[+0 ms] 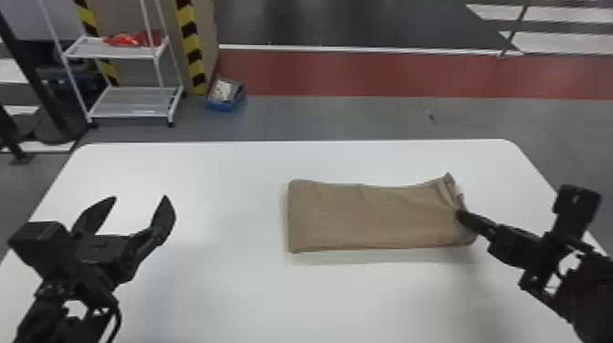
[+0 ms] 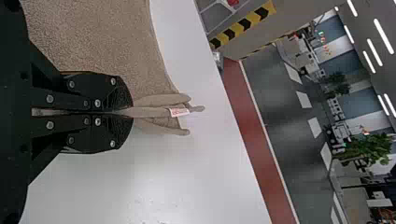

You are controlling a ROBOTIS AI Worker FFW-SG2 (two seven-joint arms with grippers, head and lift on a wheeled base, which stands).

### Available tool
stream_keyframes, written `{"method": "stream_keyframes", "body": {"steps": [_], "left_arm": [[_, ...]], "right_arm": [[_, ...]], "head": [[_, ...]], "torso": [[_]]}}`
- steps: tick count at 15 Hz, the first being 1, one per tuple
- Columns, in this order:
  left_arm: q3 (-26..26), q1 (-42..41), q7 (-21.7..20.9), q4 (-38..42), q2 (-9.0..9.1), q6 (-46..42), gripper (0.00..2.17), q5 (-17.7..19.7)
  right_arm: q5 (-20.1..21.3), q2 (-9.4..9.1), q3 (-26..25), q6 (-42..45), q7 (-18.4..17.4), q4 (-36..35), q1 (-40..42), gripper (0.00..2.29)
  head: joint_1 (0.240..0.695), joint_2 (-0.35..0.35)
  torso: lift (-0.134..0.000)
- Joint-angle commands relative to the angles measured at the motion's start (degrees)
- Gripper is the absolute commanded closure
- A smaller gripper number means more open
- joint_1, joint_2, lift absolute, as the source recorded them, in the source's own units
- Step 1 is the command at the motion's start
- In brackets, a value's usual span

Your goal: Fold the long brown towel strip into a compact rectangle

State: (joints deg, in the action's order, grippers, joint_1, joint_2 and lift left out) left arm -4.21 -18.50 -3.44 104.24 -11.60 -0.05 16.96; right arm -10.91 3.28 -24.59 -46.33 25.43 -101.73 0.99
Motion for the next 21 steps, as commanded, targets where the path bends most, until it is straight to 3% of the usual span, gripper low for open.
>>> {"method": "stream_keyframes", "body": {"steps": [1, 4, 7, 10, 11, 14, 16, 21], "left_arm": [[-0.01, -0.05, 0.01, -0.09, 0.0, 0.01, 0.07, 0.0], [-0.01, -0.05, 0.01, 0.0, 0.09, 0.01, 0.07, 0.0], [-0.01, -0.22, 0.01, 0.08, 0.18, 0.01, 0.07, 0.0], [-0.54, -0.58, 0.1, 0.61, 0.26, -0.52, 0.07, 0.0], [-0.71, -0.84, 0.1, 0.87, 0.26, -0.87, 0.06, 0.0], [-0.98, -1.19, 0.27, 1.14, 0.26, -0.87, 0.07, 0.0], [-0.98, -1.19, 0.27, 0.96, 0.18, -0.87, 0.07, 0.09], [-0.8, -0.93, 0.18, 0.43, 0.09, -0.87, 0.07, 0.09]], "right_arm": [[-2.63, -0.11, -2.66, 1.19, -0.03, -2.95, 1.12, 1.71], [-6.85, -0.11, -5.91, 0.66, -0.64, -7.87, 1.3, 1.7], [-8.34, -0.64, -3.01, -1.62, -0.82, -13.5, 1.91, 1.7], [-7.02, -2.57, 4.81, -1.45, -1.08, -15.87, 2.27, 1.7], [-6.76, -3.1, 7.71, -1.27, -1.17, -16.4, 2.44, 1.7], [-4.12, -3.33, 14.13, -0.92, -2.4, -16.57, 2.97, 1.7], [-2.36, -3.33, 16.32, -1.62, -3.81, -16.57, 3.14, 1.7], [0.89, -3.33, 18.35, -6.02, -6.44, -16.57, 3.23, 1.7]], "head": [[0.695, -0.057], [0.695, -0.086], [0.695, -0.098], [0.695, -0.061], [0.695, -0.017], [0.695, 0.06], [0.695, 0.108], [0.695, 0.135]], "torso": [[-0.125], [-0.125], [-0.125], [-0.125], [-0.125], [-0.125], [-0.125], [-0.125]]}}
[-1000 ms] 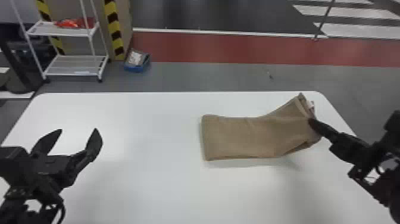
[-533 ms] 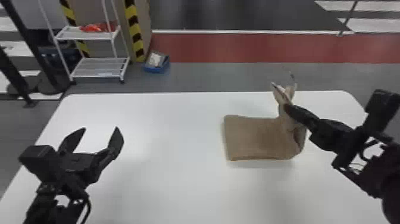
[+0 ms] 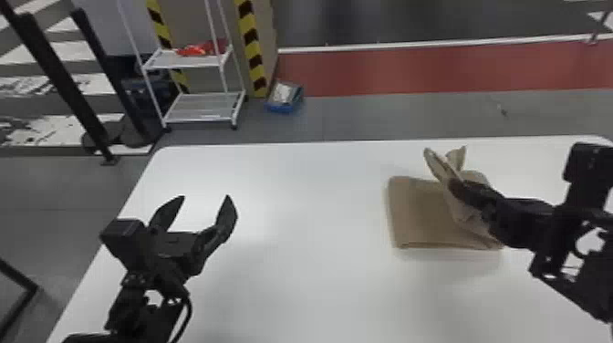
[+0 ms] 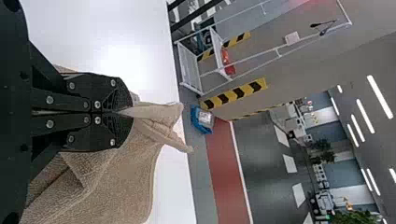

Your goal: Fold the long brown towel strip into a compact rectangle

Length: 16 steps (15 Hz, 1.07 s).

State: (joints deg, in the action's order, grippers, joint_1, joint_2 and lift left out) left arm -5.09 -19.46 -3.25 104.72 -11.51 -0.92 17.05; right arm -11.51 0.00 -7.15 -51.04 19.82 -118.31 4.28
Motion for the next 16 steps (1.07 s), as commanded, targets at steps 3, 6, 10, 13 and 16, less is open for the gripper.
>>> {"method": "stream_keyframes", "body": {"steps": [3, 6, 10, 13, 16], "left_arm": [[-0.01, -0.06, 0.0, -0.13, 0.0, 0.18, 0.07, 0.09], [-0.09, -0.23, 0.0, -0.22, -0.09, 0.0, 0.07, 0.09], [-0.09, -0.23, 0.0, -0.13, -0.18, 0.0, 0.07, 0.09], [-0.09, -0.23, 0.0, -0.13, -0.27, 0.18, 0.07, 0.09], [-0.01, -0.23, 0.0, -0.04, -0.53, 0.18, 0.07, 0.18]], "right_arm": [[2.72, -0.05, 2.57, -2.01, -2.25, 0.36, -1.12, 1.7], [3.95, -0.05, 4.51, -4.65, -3.48, 1.33, -2.44, 1.69], [6.24, -0.05, 7.32, -12.56, -3.48, 2.38, -4.37, 1.53], [6.33, -0.05, 8.29, -11.15, -3.48, 3.79, -4.55, 0.57], [5.01, -0.05, 8.38, -0.95, -3.74, 3.79, -2.7, 0.05]], "head": [[0.695, 0.137], [0.695, 0.144], [0.695, 0.17], [0.695, 0.182], [0.695, 0.19]], "torso": [[-0.125], [-0.125], [-0.125], [-0.125], [-0.125]]}}
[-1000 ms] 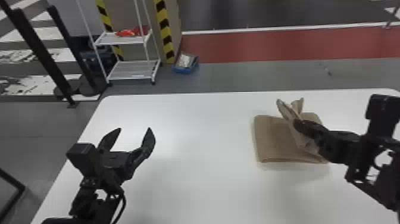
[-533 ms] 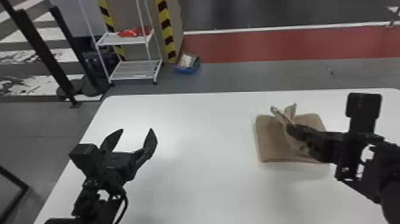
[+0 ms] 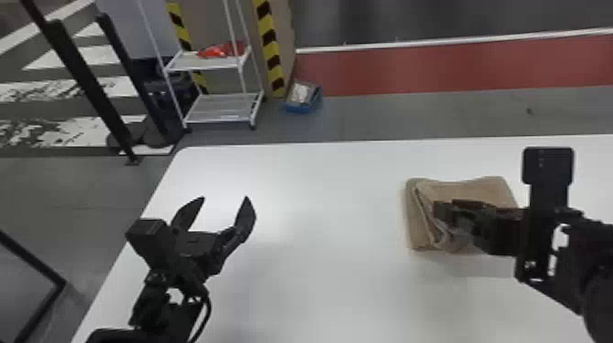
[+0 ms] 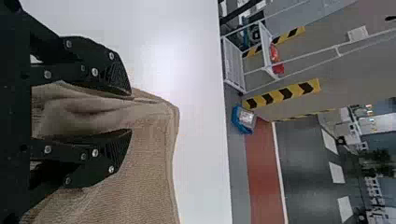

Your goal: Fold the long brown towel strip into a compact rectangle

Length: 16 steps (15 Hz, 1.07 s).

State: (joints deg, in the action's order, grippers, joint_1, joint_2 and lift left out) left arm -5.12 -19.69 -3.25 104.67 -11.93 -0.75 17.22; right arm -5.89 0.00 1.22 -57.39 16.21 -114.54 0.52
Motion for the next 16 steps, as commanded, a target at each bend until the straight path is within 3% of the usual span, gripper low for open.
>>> {"method": "stream_keyframes", "body": {"steps": [1, 3, 5, 6, 8, 9, 11, 16], "left_arm": [[0.11, 0.0, 0.0, 0.1, -0.11, 0.01, 0.07, 0.09], [0.2, 0.0, 0.0, 0.1, -0.11, 0.01, 0.07, 0.09], [0.11, 0.0, 0.0, 0.1, -0.19, 0.01, 0.07, 0.09], [0.11, 0.0, 0.0, 0.1, -0.19, 0.01, 0.07, 0.09], [0.11, -0.09, 0.0, 0.1, -0.11, 0.01, 0.07, 0.09], [0.11, -0.09, 0.0, 0.1, -0.11, 0.01, 0.07, 0.09], [0.02, -0.18, 0.0, 0.01, -0.11, 0.01, 0.07, 0.09], [-0.06, -0.26, 0.0, -0.17, -0.02, -0.17, 0.07, 0.09]], "right_arm": [[-0.53, -0.05, -0.07, 8.04, -0.21, 0.02, 1.59, 0.05], [-0.53, -0.05, -0.6, 7.69, -0.13, -0.07, 1.59, 0.08], [0.44, -0.05, -1.04, 5.75, -0.39, 0.02, 0.44, 0.33], [0.88, -0.05, -1.39, 5.75, -0.39, 0.81, -0.35, 0.66], [2.63, -0.05, -1.83, 4.7, -1.09, 2.66, -1.58, 1.77], [4.48, -0.05, -1.48, 4.52, -2.41, 3.27, -1.84, 1.92], [8.52, -0.05, -0.34, 3.99, -3.82, 5.56, -2.81, 1.93], [8.87, -0.05, 4.32, 6.81, -2.5, 14.79, -7.47, 1.93]], "head": [[0.695, 0.19], [0.695, 0.189], [0.695, 0.181], [0.695, 0.177], [0.695, 0.17], [0.695, 0.164], [0.695, 0.142], [0.695, 0.142]], "torso": [[-0.125], [-0.125], [-0.125], [-0.125], [-0.125], [-0.125], [-0.125], [-0.125]]}}
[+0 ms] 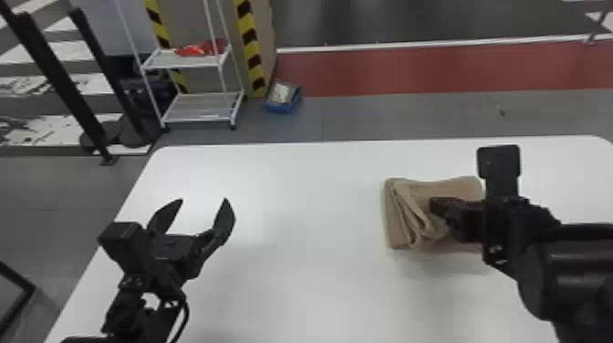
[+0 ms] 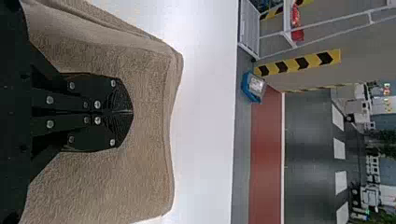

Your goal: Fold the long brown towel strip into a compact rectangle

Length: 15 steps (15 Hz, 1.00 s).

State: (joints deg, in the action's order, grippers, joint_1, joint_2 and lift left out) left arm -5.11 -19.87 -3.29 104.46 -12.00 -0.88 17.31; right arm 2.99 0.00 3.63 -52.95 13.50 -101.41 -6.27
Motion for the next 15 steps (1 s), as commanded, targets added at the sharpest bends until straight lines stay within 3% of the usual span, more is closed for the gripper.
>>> {"method": "stream_keyframes", "body": {"steps": [1, 10, 15], "left_arm": [[-0.25, -0.26, 0.03, 0.13, 0.04, -0.04, 0.07, 0.0], [-0.51, 0.01, -0.05, -0.57, -0.04, -0.04, 0.07, 0.35], [-0.69, 0.01, 0.03, -0.57, -0.04, -0.04, 0.07, 0.53]], "right_arm": [[-0.09, -0.05, 2.79, 3.77, 0.65, 1.65, -0.49, 1.93], [-0.62, -0.05, 10.35, 3.77, 5.57, 1.56, 0.47, 1.93], [-0.35, -0.05, 15.09, 5.0, 8.47, -3.09, 4.16, 1.92]], "head": [[0.695, 0.153], [0.695, 0.258], [0.695, 0.327]], "torso": [[-0.125], [-0.125], [-0.125]]}}
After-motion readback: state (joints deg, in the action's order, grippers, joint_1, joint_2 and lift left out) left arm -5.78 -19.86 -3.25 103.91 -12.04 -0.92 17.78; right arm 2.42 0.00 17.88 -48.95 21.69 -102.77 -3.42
